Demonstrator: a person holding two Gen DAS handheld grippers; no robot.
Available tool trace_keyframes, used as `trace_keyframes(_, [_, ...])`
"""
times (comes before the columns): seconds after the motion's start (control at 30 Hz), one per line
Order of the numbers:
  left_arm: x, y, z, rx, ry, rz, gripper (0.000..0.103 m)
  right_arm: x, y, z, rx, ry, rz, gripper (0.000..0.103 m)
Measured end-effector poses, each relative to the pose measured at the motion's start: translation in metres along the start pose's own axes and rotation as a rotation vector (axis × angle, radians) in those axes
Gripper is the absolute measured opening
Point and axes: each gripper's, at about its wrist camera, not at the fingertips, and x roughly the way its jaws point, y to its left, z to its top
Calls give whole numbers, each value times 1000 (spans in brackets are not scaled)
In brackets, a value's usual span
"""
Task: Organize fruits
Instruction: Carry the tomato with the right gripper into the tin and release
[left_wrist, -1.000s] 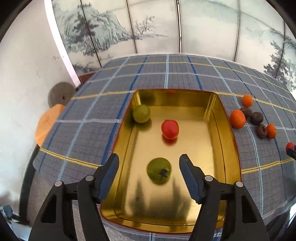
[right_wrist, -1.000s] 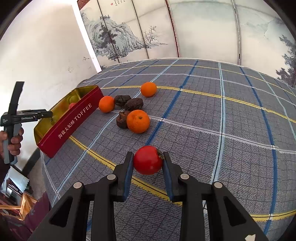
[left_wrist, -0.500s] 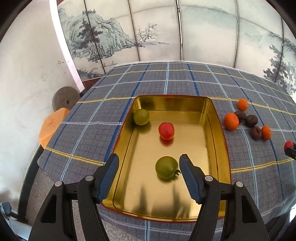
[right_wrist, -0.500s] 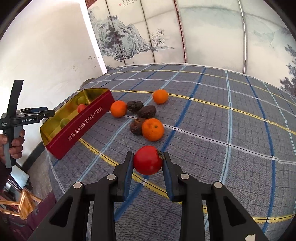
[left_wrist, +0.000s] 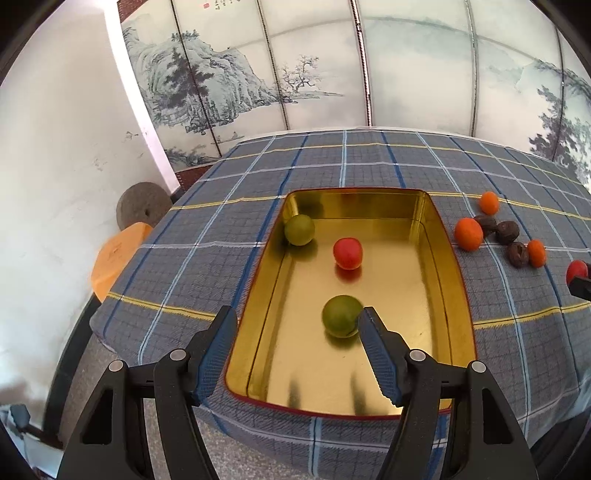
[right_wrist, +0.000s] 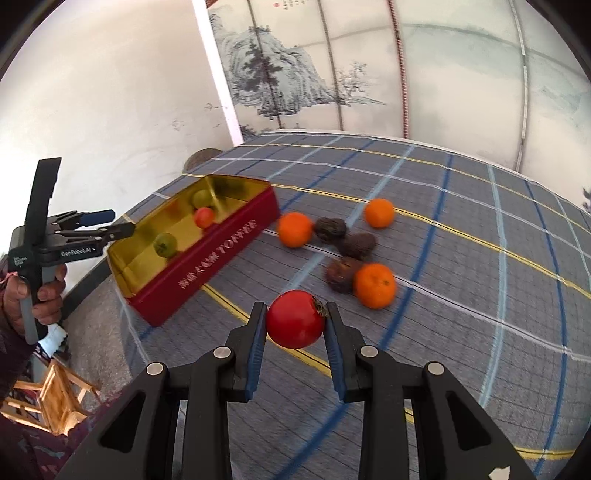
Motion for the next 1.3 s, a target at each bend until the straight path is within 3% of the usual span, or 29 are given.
trace_keyframes(0.23, [-4, 19, -10, -57, -4, 7, 69, 15, 33, 23, -47, 5, 72, 29])
trace_keyframes(0.43, [-14, 35, -21, -75, -27, 56, 69, 36, 66, 50, -96, 19, 146, 29])
trace_keyframes(0.73, [-25, 46, -28, -66, -52, 105, 69, 95, 125, 96, -167, 79, 247, 29])
trace_keyframes(0.93, [-27, 47, -31, -38, -62, 131, 69, 140, 146, 111, -186, 148, 244, 29])
trace_keyframes(1.3, [-17, 53, -39, -37, -39, 140, 69, 181, 159, 128, -180, 206, 208, 30])
